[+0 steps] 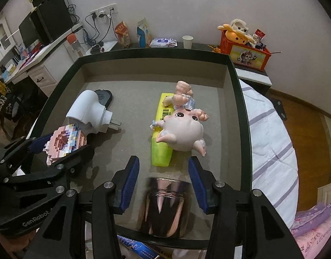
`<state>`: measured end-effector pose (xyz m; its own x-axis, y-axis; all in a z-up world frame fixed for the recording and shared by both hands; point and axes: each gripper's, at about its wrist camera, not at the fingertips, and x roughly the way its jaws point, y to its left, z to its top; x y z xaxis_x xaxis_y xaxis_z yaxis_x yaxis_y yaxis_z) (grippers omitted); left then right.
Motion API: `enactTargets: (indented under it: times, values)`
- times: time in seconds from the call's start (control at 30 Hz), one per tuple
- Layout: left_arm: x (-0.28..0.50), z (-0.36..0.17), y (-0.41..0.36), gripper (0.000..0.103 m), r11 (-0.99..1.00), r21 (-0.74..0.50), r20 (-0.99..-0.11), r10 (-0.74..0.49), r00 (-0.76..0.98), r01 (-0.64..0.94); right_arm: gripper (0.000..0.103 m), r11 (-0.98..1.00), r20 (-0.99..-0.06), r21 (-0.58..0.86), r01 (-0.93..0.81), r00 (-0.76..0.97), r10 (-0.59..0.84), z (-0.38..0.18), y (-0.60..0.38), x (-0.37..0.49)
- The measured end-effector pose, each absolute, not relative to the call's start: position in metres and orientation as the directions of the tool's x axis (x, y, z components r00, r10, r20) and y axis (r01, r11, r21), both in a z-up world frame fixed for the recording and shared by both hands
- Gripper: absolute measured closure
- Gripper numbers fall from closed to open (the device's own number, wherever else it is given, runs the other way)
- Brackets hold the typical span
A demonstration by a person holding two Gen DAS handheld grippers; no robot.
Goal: Organize rigid objects
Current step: 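Carry the block heart and jar into the tray box and release both, then withdraw both tools from the tray box back over the table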
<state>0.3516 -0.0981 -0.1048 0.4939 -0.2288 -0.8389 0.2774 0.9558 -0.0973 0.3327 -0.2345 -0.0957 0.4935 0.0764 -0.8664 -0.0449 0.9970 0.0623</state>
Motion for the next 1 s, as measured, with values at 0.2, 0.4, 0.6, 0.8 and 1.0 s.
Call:
enactTargets:
  times: [0.2, 0.4, 0.6, 0.8, 1.0]
  values:
    - [0.35, -0.1, -0.086, 0.006, 0.968, -0.079, -0.839, -0.193, 0.508, 0.237, 0.026, 0.999, -0.861, 0.041, -0.01, 0.508, 0.04, -0.094, -0.244, 0.33]
    - [0.338, -0.087, -0.079, 0.001, 0.966, -0.087, -0.823, -0.208, 0.528, 0.246, 0.018, 0.999, -0.854, 0.037, -0.016, 0.52, 0.04, -0.086, -0.243, 0.324]
    - [0.313, -0.064, -0.068, 0.0, 0.963, -0.106, -0.791, -0.232, 0.565, 0.247, 0.0, 0.999, -0.832, 0.041, -0.006, 0.553, 0.038, -0.071, -0.244, 0.312]
    - [0.274, -0.033, -0.05, 0.0, 0.965, -0.115, -0.731, -0.242, 0.638, 0.234, 0.0, 0.998, -0.797, 0.059, -0.008, 0.602, 0.052, -0.049, -0.244, 0.286]
    - [0.236, -0.015, -0.032, 0.0, 0.971, -0.111, -0.676, -0.231, 0.7, 0.213, 0.0, 0.997, -0.754, 0.072, -0.014, 0.654, 0.064, -0.026, -0.24, 0.253]
